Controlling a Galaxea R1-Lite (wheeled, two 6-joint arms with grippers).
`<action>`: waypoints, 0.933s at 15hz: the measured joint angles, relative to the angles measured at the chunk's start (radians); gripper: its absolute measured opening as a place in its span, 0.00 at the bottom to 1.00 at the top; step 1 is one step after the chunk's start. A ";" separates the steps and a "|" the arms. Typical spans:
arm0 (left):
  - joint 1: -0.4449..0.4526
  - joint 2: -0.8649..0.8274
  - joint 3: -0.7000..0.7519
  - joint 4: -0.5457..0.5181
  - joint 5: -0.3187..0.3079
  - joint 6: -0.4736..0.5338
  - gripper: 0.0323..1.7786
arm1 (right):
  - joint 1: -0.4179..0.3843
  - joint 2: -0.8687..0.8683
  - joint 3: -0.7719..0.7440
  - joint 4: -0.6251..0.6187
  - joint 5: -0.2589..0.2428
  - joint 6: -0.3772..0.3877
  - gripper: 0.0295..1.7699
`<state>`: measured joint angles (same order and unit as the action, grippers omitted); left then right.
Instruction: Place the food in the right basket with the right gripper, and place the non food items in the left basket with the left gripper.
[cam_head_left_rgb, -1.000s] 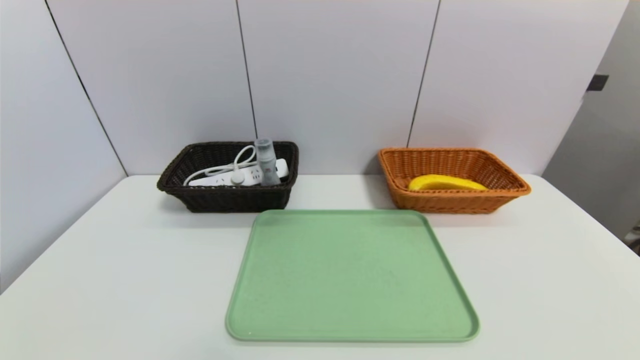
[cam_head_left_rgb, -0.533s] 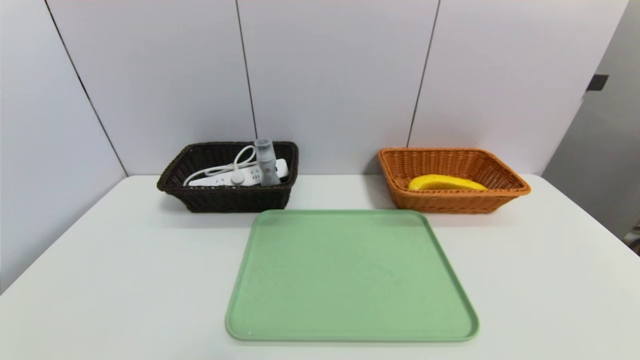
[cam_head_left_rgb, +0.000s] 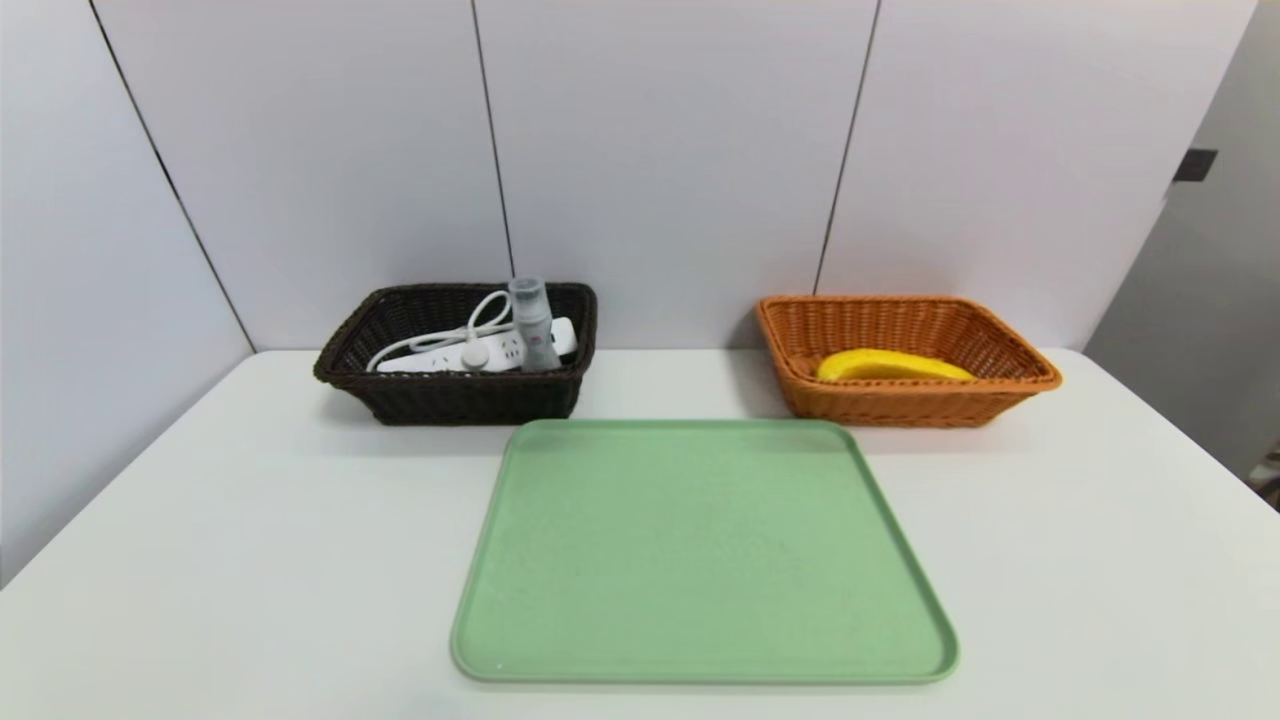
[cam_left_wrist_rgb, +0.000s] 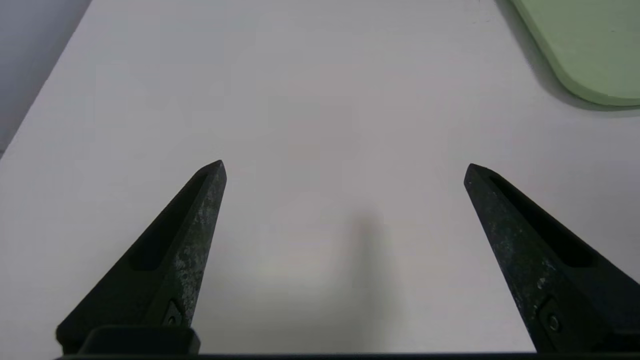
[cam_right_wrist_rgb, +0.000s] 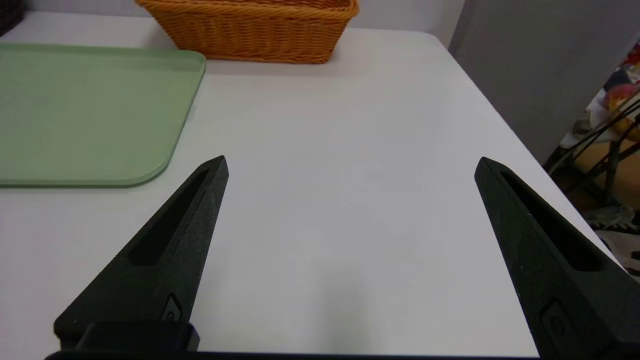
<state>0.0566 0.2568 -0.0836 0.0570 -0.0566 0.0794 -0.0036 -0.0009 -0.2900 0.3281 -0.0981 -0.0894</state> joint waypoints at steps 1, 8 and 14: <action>0.000 0.000 0.040 -0.063 0.020 0.013 0.95 | 0.000 0.000 0.063 -0.096 -0.004 -0.013 0.96; 0.000 0.000 0.083 -0.049 0.033 0.019 0.95 | 0.000 0.000 0.220 -0.246 0.005 -0.013 0.96; 0.000 0.000 0.084 -0.049 0.033 0.020 0.95 | 0.000 0.000 0.235 -0.241 0.130 -0.051 0.96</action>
<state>0.0566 0.2568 0.0000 0.0077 -0.0238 0.0994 -0.0032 -0.0009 -0.0547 0.0874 0.0321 -0.1409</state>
